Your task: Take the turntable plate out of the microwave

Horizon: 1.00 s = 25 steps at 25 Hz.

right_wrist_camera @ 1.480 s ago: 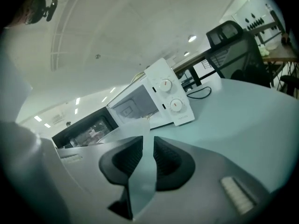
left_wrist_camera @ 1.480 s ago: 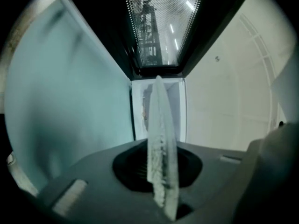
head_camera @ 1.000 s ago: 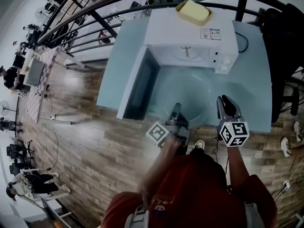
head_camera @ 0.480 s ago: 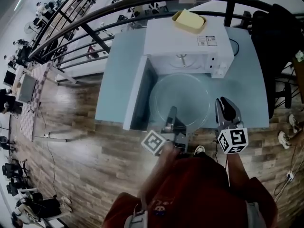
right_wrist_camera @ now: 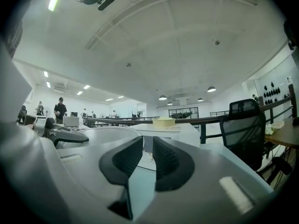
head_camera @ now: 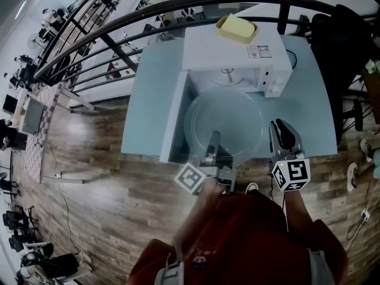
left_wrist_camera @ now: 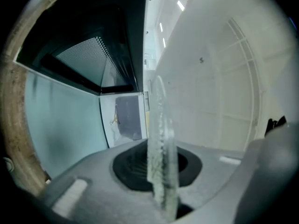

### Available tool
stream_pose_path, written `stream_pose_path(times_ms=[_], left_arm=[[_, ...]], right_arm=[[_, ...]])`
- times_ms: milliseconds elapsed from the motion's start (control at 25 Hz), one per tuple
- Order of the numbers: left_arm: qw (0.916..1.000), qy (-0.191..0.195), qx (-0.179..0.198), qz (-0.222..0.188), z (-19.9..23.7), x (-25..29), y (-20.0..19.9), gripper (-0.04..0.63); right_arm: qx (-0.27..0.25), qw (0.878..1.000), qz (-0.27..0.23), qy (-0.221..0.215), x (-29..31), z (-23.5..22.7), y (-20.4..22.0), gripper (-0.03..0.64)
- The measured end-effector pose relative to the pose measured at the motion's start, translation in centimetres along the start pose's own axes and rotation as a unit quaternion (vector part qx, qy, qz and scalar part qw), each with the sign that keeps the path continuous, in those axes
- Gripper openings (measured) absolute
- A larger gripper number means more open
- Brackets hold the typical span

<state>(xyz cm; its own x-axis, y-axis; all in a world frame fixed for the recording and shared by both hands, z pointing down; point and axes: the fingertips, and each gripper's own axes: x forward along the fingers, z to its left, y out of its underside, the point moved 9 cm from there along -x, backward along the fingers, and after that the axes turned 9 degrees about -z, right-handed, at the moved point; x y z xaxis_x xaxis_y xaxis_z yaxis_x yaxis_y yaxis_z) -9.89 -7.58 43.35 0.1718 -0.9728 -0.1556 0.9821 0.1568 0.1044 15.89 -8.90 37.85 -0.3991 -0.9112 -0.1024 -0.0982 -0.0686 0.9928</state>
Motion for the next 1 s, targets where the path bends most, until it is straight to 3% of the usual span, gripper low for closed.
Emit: stream_pose_path(times_ms=[440, 680, 1000], left_arm=[[1.0000, 0.006, -0.005, 0.000, -0.3, -0.7, -0.1, 0.022], [0.9998, -0.003, -0.019, 0.005, 0.0, -1.3, 0.7, 0.023], [0.9997, -0.003, -0.022, 0.007, -0.1, -1.5, 1.2, 0.023]], right_arm=[[-0.003, 1.000, 0.004, -0.005, -0.7, 0.9, -0.1, 0.057], [-0.001, 1.000, 0.006, -0.007, -1.6, 1.0, -0.2, 0.004], [0.002, 1.000, 0.001, -0.012, -2.2, 1.0, -0.4, 0.000]])
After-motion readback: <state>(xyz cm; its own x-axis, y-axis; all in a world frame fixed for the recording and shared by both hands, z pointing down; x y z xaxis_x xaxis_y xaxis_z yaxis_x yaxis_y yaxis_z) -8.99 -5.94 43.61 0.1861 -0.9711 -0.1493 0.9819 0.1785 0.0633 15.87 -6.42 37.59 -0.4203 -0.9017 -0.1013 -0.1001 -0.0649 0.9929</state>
